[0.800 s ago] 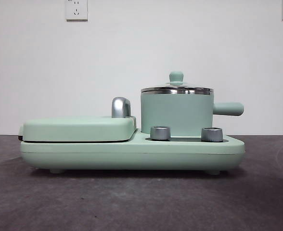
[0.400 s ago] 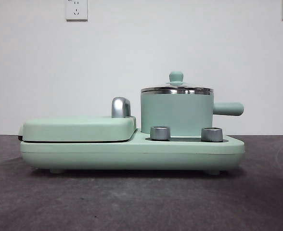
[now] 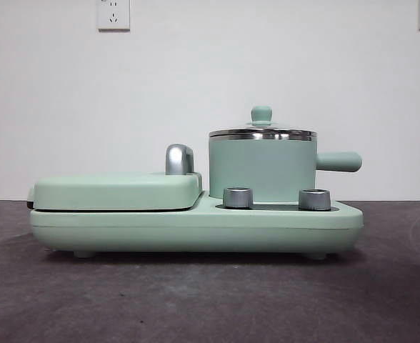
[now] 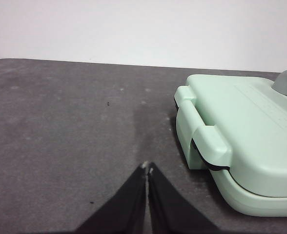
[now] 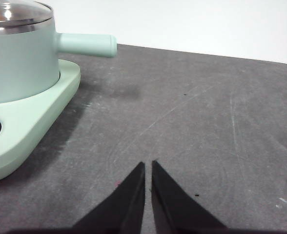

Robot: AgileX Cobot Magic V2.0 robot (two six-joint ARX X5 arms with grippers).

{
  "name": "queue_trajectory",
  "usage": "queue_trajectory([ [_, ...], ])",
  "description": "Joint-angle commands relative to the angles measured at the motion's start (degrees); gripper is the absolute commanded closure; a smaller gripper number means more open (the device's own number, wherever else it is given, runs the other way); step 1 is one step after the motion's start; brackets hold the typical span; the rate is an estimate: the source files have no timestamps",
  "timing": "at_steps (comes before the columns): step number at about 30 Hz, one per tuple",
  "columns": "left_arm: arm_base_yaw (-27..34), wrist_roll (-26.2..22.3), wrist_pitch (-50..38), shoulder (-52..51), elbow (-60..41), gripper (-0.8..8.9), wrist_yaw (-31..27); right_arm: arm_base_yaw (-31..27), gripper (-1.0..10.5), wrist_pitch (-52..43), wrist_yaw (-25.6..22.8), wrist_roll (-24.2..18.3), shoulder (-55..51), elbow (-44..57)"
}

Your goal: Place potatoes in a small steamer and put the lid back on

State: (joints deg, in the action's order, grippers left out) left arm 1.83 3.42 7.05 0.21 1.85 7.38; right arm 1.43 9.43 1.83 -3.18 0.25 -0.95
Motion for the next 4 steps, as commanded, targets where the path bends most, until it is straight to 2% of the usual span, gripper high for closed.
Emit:
queue_trajectory([
  [1,0.07,-0.57,-0.66,-0.02,-1.11,8.07,-0.11,-0.07,9.3,-0.74,0.04,-0.31,-0.04,0.31],
  [4,0.07,-0.57,-0.66,-0.02,-1.11,8.07,-0.11,-0.07,9.3,-0.74,0.04,-0.31,-0.04,0.31],
])
